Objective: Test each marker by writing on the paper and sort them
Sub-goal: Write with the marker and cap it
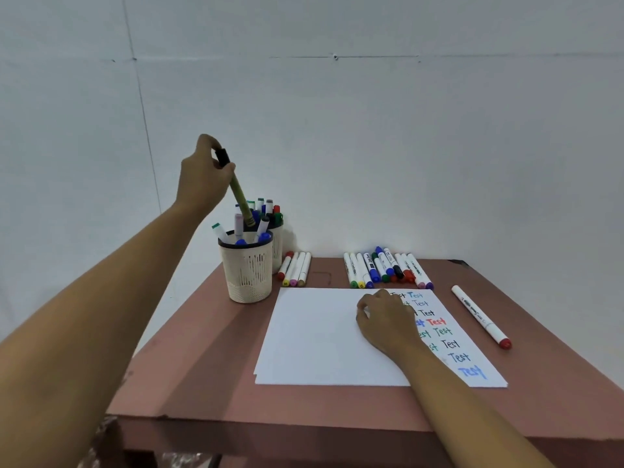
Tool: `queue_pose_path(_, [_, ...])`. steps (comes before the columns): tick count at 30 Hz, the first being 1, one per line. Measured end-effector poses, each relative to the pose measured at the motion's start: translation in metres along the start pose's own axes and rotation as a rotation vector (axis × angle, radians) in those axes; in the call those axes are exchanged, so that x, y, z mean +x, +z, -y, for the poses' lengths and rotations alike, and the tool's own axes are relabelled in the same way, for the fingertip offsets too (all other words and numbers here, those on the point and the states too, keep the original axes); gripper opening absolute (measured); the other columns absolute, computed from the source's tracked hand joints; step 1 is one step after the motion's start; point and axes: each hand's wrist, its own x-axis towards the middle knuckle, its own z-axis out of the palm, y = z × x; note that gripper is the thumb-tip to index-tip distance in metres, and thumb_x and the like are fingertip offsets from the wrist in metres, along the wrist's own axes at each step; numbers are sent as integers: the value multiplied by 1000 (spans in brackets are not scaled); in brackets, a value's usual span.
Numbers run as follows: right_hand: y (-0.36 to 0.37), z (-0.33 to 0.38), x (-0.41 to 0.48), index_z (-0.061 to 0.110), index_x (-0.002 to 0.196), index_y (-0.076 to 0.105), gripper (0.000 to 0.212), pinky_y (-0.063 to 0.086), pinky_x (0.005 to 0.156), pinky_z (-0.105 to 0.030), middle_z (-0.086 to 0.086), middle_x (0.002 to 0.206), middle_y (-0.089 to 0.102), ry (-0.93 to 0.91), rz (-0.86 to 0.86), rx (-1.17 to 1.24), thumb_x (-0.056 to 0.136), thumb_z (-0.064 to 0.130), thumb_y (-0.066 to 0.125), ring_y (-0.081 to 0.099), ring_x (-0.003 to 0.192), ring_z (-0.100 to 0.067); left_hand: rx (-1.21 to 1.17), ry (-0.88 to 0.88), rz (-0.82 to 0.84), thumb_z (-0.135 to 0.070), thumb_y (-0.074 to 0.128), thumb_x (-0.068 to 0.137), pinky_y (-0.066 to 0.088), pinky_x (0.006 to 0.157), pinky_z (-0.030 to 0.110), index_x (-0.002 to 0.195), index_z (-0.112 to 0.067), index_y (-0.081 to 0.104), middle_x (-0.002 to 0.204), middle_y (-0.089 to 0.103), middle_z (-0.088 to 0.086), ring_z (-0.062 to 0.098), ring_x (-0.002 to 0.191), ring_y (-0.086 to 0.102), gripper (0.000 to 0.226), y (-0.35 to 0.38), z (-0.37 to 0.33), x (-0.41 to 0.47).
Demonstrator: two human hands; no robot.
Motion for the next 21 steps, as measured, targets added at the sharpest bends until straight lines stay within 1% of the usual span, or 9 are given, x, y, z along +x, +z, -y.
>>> queue_pose_path(3, [0,0,0,22,121,59,30,35,95,-37,-1,124,53,-1,4,-1,99,30,40,46,116,-21,75,1,115,-14,57,92,44,64,31,114,-7,47,92,62,12,23,74,57,25,10,13,-13])
queue_pose_path(7, [1,0,1,23,120,59,29,35,96,-37,-1,125,53,6,4,1,99,31,40,46,117,-22,238,-6,277,-18,58,92,48,69,32,111,-8,56,98,65,10,26,81,60,22,22,33,-28])
queue_pose_path(9, [0,-1,1,23,120,59,29,35,96,-37,-2,125,53,7,6,4,99,31,41,46,117,-22,362,26,349,-18,55,92,51,77,36,109,-7,63,105,67,12,27,90,61,21,26,40,-32])
queue_pose_path(11, [0,-1,1,23,120,59,29,35,96,-37,-1,125,53,6,9,7,99,31,41,46,117,-22,464,93,398,-16,49,93,49,85,39,111,-8,65,110,66,12,28,97,59,25,28,43,-35])
queue_pose_path(12, [0,-1,1,23,120,59,29,35,96,-37,-2,125,53,5,8,5,99,31,41,46,117,-22,496,124,409,-14,46,93,48,87,40,113,-9,65,112,66,12,28,99,58,28,29,43,-36])
queue_pose_path(16, [0,-1,1,23,119,59,29,35,96,-37,-1,125,53,6,2,5,99,30,41,46,117,-22,539,207,380,-11,44,92,44,87,40,112,-9,65,114,62,13,31,102,55,28,28,40,-36])
queue_pose_path(19, [0,-1,0,23,119,59,29,35,97,-37,-1,125,53,6,0,14,99,30,41,46,117,-22,451,260,276,-10,47,93,44,87,42,113,-7,64,116,60,15,32,102,54,27,29,34,-42])
queue_pose_path(21, [0,-1,0,22,119,59,29,35,96,-38,-1,125,53,3,-8,9,98,30,41,46,117,-22,366,328,190,-7,48,92,45,85,43,111,-5,65,114,61,15,33,101,55,26,33,25,-52])
